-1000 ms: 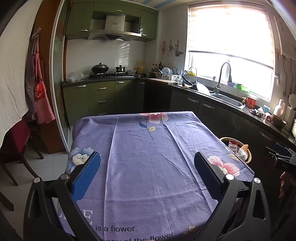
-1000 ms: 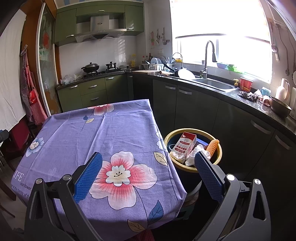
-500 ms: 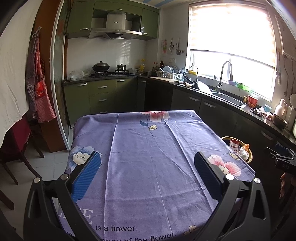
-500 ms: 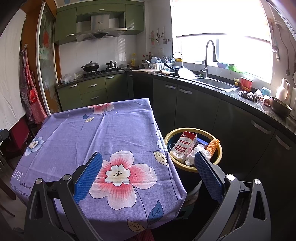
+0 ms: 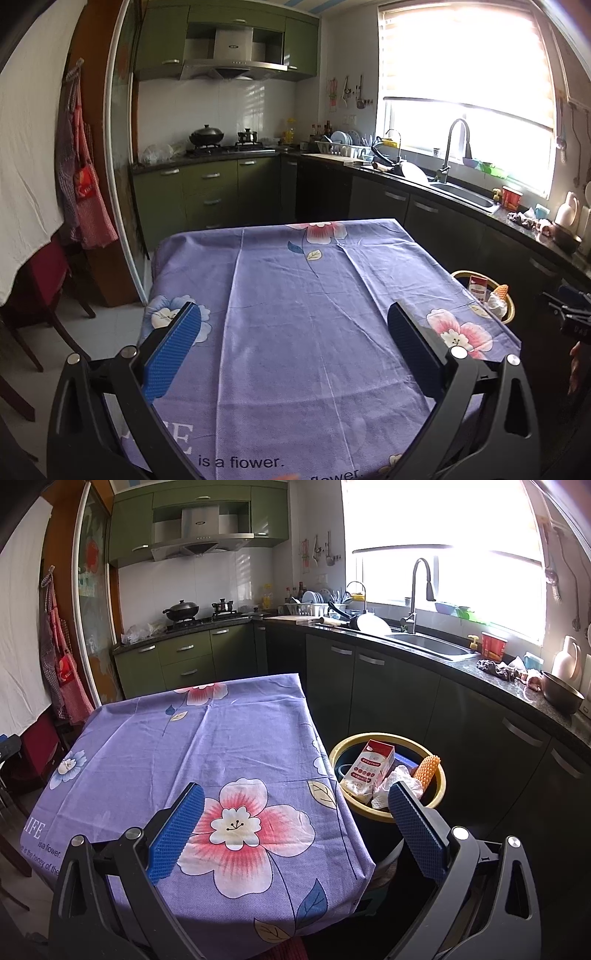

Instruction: Collect trash

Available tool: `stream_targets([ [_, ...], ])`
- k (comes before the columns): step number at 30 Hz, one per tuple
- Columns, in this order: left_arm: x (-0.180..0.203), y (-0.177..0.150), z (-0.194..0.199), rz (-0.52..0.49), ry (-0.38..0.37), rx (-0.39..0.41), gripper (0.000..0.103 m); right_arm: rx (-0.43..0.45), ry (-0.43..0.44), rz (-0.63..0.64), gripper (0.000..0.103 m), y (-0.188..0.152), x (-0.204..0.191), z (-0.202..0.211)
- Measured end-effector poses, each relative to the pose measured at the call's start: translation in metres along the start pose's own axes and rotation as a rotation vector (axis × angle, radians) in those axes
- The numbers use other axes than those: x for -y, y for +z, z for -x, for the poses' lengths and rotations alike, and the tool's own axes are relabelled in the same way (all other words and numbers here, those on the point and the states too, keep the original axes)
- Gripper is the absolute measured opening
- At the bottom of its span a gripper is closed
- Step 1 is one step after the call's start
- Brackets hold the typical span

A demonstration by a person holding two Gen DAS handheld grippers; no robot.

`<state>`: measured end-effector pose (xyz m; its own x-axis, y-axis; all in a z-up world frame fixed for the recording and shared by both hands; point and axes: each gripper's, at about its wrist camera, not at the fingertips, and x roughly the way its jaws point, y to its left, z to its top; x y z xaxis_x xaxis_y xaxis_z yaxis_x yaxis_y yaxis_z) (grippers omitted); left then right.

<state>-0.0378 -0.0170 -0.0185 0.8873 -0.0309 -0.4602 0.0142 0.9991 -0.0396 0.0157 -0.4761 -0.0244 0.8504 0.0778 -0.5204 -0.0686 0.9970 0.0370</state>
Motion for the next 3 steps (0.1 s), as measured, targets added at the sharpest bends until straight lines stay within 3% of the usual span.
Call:
stream_targets([
  [3, -0.0077, 0.0054, -0.0124, 0.024, -0.009, -0.017, 0.096, -0.008, 0.007, 0.006, 0.098, 0.0026, -0.001, -0.0061],
])
